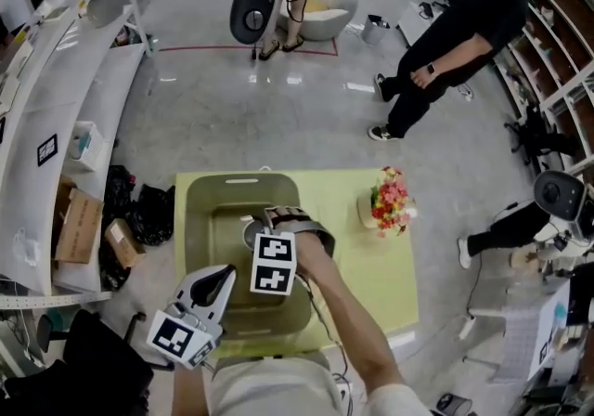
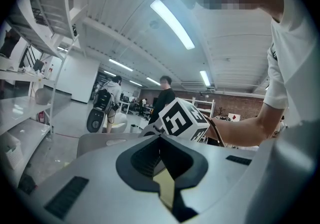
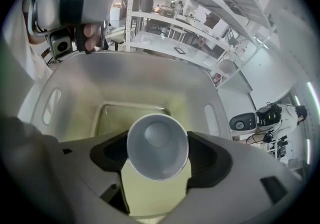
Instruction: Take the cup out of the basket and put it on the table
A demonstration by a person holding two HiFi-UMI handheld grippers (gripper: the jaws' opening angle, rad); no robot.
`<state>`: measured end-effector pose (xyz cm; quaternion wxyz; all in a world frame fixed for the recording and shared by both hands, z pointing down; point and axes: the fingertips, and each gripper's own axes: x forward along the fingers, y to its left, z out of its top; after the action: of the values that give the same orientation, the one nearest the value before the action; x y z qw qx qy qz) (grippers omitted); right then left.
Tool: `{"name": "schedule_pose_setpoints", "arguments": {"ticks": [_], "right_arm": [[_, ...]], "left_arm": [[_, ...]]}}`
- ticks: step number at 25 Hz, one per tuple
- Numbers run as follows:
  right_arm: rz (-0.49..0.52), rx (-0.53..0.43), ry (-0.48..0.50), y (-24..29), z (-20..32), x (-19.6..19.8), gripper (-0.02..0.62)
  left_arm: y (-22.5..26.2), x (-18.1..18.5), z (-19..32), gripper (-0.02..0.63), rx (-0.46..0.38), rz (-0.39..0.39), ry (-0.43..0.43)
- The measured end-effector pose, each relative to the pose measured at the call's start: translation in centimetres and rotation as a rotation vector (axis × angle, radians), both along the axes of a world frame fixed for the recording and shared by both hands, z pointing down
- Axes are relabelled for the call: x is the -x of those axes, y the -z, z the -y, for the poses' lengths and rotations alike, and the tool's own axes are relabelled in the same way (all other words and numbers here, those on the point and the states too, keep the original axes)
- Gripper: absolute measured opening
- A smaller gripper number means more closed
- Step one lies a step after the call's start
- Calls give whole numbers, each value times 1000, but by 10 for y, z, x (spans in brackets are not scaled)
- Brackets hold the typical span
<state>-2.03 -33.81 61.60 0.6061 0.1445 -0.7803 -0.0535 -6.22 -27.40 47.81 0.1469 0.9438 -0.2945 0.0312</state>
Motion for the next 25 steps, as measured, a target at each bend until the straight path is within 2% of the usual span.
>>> {"name": "schedule_pose_setpoints", "arguments": {"ticks": [11,25], "right_arm": [[35,-55,-37,44,-18,-24,350],[75,-169,-85,107,-45,-61,350]], "left_arm": [[7,-26,-10,9,-18,11,-57],[17,-69,-24,9,-45,9,-154]]}}
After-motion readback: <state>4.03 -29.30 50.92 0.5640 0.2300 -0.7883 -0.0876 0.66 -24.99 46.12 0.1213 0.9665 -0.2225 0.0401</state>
